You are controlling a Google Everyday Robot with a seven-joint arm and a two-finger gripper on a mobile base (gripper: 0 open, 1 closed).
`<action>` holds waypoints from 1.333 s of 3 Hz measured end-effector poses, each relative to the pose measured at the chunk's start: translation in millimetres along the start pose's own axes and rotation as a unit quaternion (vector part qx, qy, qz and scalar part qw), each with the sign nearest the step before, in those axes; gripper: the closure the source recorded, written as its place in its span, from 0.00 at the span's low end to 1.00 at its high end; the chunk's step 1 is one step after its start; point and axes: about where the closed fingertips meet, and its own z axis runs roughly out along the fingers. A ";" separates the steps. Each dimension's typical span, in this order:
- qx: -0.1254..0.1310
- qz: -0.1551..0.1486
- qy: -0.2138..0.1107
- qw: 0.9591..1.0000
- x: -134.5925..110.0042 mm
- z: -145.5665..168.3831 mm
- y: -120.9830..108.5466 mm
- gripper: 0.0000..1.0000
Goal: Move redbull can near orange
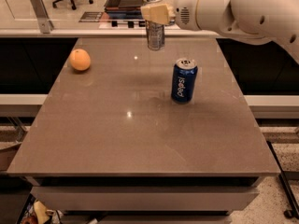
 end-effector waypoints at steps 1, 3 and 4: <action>-0.010 -0.008 -0.003 1.000 -3.9 16.8 23.3 1.00; -0.016 -0.020 -0.021 0.999 1.4 45.6 56.3 1.00; -0.010 -0.020 -0.028 0.999 7.5 59.2 71.2 1.00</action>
Offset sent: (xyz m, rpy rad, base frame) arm -0.0060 0.0752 -0.0133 0.0034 -0.0540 0.0511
